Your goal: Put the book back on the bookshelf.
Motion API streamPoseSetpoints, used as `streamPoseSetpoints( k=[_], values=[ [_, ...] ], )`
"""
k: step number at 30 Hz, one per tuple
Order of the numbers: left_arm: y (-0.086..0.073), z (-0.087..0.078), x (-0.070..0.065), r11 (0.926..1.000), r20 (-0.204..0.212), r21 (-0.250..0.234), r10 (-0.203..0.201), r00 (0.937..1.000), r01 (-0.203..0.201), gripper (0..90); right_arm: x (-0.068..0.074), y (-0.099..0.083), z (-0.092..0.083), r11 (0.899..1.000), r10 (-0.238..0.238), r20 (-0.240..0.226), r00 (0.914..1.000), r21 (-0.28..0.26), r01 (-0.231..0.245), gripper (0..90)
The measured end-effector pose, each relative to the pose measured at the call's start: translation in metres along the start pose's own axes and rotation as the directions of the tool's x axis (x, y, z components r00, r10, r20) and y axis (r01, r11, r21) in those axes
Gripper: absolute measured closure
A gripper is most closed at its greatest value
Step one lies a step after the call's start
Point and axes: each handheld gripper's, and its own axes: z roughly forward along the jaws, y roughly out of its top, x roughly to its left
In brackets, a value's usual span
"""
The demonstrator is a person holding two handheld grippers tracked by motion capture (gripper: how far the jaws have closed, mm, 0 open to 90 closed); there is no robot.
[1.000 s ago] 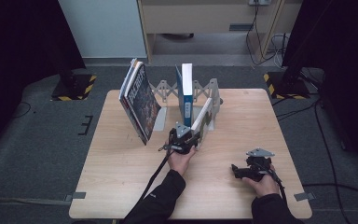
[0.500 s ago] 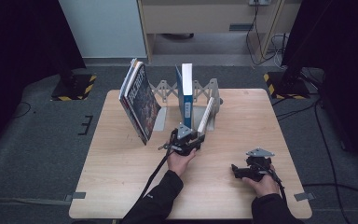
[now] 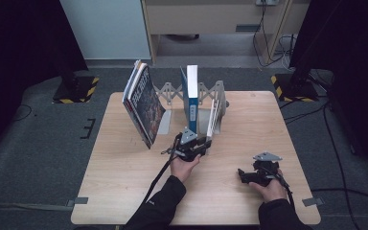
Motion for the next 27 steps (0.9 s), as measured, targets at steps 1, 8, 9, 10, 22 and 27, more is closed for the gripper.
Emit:
streamPoseSetpoints(
  k=[1, 8, 9, 10, 22, 27],
  values=[
    [0.001, 0.002, 0.0, 1.0, 0.0, 0.001, 0.0, 1.0, 0.0, 69.7, 0.0, 0.0, 0.0, 1.0, 0.0, 0.001, 1.0, 0.0, 0.0, 0.5],
    [0.013, 0.017, 0.001, 0.9998, -0.014, 0.016, -0.009, 0.9999, 0.009, 69.3, 0.0, 0.0, 0.0, 1.0, 0.0, 0.001, 1.0, 0.0, 0.0, 0.5],
    [0.015, 0.02, 0.002, 0.9997, -0.019, 0.022, -0.008, 0.9998, 0.009, 69.3, 0.0, 0.0, 0.0, 1.0, 0.0, 0.001, 1.0, 0.0, 0.0, 0.5],
    [0.016, 0.022, 0.003, 0.9997, -0.021, 0.022, -0.011, 0.9997, 0.011, 69.2, 0.0, 0.0, 0.0, 1.0, 0.0, 0.001, 1.0, 0.0, 0.0, 0.5],
    [0.032, 0.041, 0.011, 0.9982, -0.04, 0.052, -0.028, 0.9988, 0.03, 68.9, 0.0, 0.0, 0.0, 1.0, 0.0, 0.0, 1.0, 0.0, 0.0, 0.5],
    [0.036, 0.048, 0.01, 0.9977, -0.046, 0.057, -0.033, 0.9984, 0.035, 68.5, 0.0, 0.0, 0.0, 1.0, -0.001, 0.0, 1.0, 0.0, 0.001, 0.5]
  ],
)
